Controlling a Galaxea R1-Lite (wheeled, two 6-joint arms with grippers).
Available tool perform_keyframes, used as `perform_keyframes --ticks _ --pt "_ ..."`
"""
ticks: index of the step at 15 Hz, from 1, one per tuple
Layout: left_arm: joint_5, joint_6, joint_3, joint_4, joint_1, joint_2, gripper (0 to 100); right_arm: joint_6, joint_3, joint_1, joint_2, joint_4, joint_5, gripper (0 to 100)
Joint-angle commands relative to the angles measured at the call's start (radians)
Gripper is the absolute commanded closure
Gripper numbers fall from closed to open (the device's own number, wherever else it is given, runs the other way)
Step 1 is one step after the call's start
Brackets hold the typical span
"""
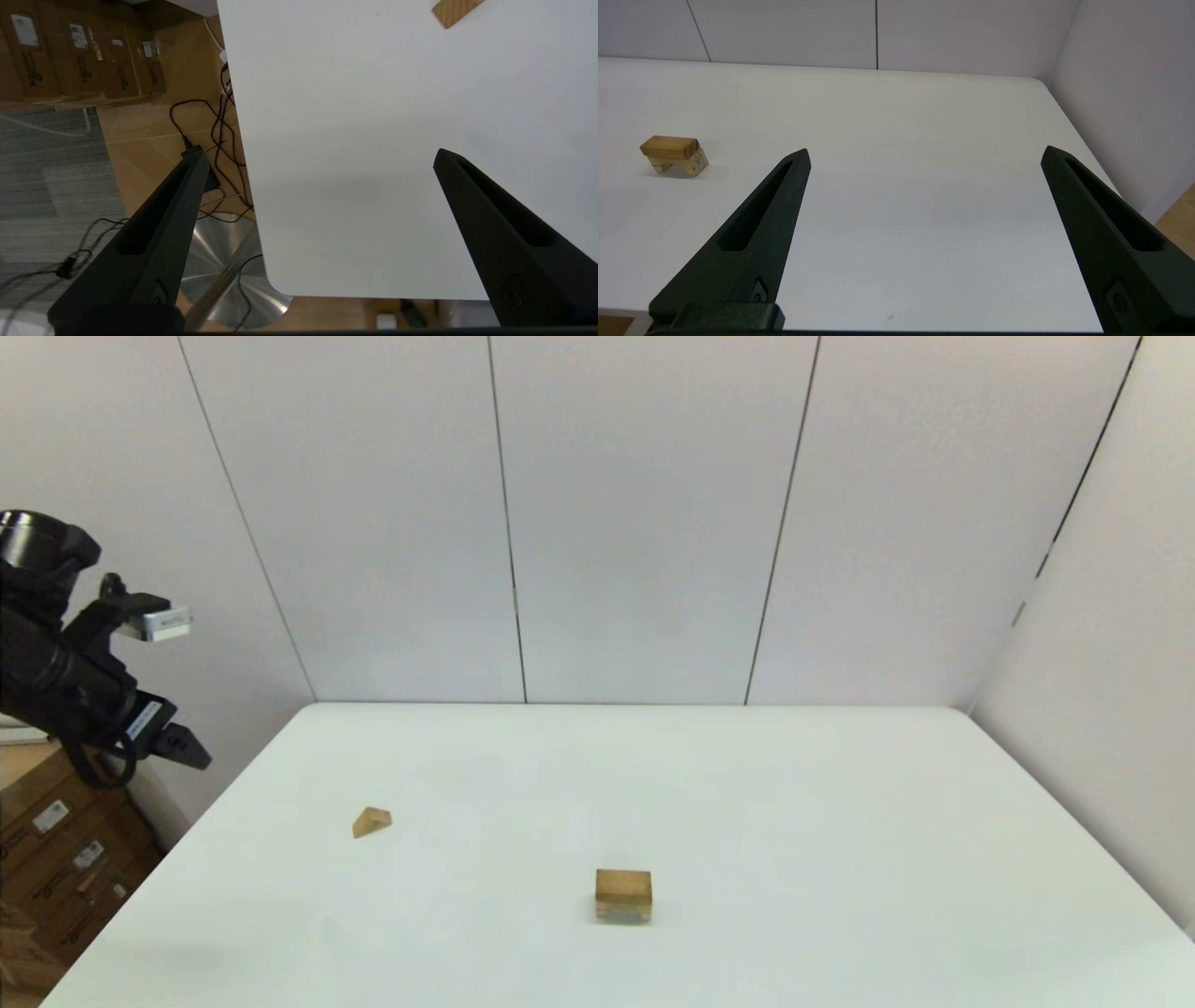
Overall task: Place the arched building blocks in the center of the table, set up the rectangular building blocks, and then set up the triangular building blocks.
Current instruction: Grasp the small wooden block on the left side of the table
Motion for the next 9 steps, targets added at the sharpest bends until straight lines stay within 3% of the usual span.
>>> perform_keyframes --ticks 1,4,7,9 --pt "-0.003 0.239 -0.173 0.017 0.009 0.321 0 0.0 0.002 0.0 0.0 0.0 0.001 0" --pt "-0.004 0.353 -0.264 0.093 -0.005 0.416 0 0.0 0.002 0.0 0.0 0.0 0.001 0" --pt "-0.05 0.442 -0.44 0.322 -0.013 0.479 0 0.0 0.002 0.0 0.0 0.0 0.001 0" --pt "-0.062 0.508 -0.455 0.34 -0.013 0.485 0 0.0 0.002 0.0 0.0 0.0 0.001 0"
